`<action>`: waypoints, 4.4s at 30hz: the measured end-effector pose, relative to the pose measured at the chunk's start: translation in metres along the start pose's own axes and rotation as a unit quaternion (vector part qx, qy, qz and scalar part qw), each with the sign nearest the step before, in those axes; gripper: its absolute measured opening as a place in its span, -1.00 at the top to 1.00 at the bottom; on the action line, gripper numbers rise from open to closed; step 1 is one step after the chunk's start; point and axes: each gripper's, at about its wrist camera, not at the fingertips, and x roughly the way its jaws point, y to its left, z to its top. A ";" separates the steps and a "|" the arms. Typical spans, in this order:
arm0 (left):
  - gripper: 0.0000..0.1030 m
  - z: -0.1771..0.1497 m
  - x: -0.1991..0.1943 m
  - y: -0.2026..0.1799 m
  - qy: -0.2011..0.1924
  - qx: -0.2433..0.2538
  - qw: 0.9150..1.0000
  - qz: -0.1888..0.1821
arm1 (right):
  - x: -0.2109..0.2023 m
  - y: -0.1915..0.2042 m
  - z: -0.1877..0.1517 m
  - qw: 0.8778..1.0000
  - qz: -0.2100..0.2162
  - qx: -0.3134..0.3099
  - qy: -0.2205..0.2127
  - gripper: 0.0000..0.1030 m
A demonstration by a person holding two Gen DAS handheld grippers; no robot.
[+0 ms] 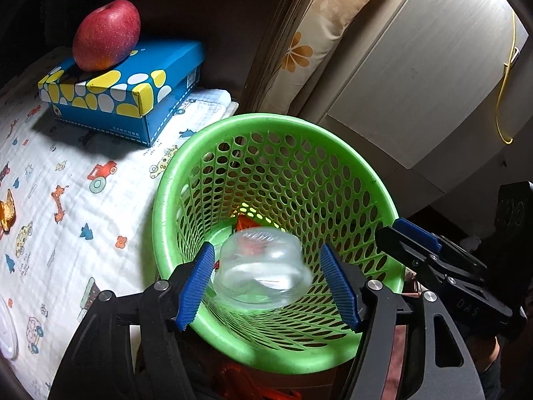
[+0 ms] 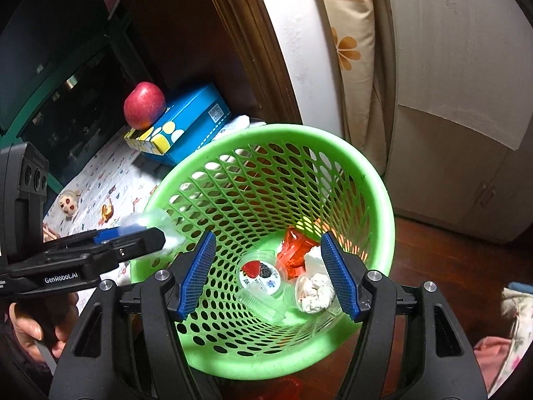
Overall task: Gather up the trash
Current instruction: 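Carry cup and container over the green basket and open both grippers, then grasp the pink wet-wipe pack with the left gripper, then grasp a second clear rectangular container with the right gripper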
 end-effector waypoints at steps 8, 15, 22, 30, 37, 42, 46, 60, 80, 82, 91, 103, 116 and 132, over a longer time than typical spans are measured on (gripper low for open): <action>-0.41 -0.006 -0.016 0.012 -0.012 -0.017 1.000 0.007 | 0.001 0.013 -0.001 1.000 0.011 -0.010 0.002 -0.29; -0.42 -0.019 -0.046 0.034 -0.036 -0.029 0.998 0.042 | 0.005 0.038 0.001 0.999 0.026 -0.029 0.003 -0.30; -0.50 -0.041 -0.083 0.085 -0.057 -0.071 0.990 0.104 | 0.019 0.068 -0.001 0.998 0.051 -0.042 0.019 -0.33; -0.51 -0.076 -0.127 0.156 -0.075 -0.149 0.974 0.153 | 0.035 0.118 -0.005 0.993 0.079 -0.081 0.037 -0.33; -0.54 -0.116 -0.166 0.222 -0.088 -0.253 0.945 0.186 | 0.048 0.159 -0.011 0.987 0.103 -0.112 0.050 -0.40; -0.63 -0.143 -0.191 0.267 -0.099 -0.358 0.905 0.207 | 0.053 0.179 -0.016 0.983 0.119 -0.125 0.058 -0.40; -0.64 -0.162 -0.199 0.298 -0.114 -0.452 0.864 0.189 | 0.055 0.193 -0.021 0.980 0.131 -0.136 0.065 -0.41; -0.66 -0.181 -0.180 0.338 -0.139 -0.595 0.780 0.134 | 0.068 0.216 -0.032 0.973 0.149 -0.152 0.086 -0.43; -0.57 -0.179 -0.163 0.347 -0.128 -0.623 0.756 0.153 | 0.077 0.222 -0.034 0.971 0.154 -0.152 0.098 -0.43; -0.37 -0.177 -0.162 0.347 -0.126 -0.612 0.766 0.150 | 0.077 0.222 -0.034 0.971 0.155 -0.153 0.098 -0.43; 0.00 -0.174 -0.177 0.334 -0.141 -0.567 0.798 0.146 | 0.079 0.237 -0.038 0.967 0.163 -0.169 0.100 -0.43; 0.15 -0.186 -0.217 0.332 -0.154 -0.529 0.821 0.151 | 0.090 0.277 -0.043 0.955 0.179 -0.209 0.108 -0.43; 0.15 -0.192 -0.266 0.346 -0.170 -0.494 0.836 0.166 | 0.127 0.376 -0.050 0.913 0.228 -0.311 0.130 -0.43; 0.15 -0.210 -0.265 0.379 -0.156 -0.497 0.838 0.161 | 0.212 0.468 -0.061 0.844 0.229 -0.456 0.168 -0.60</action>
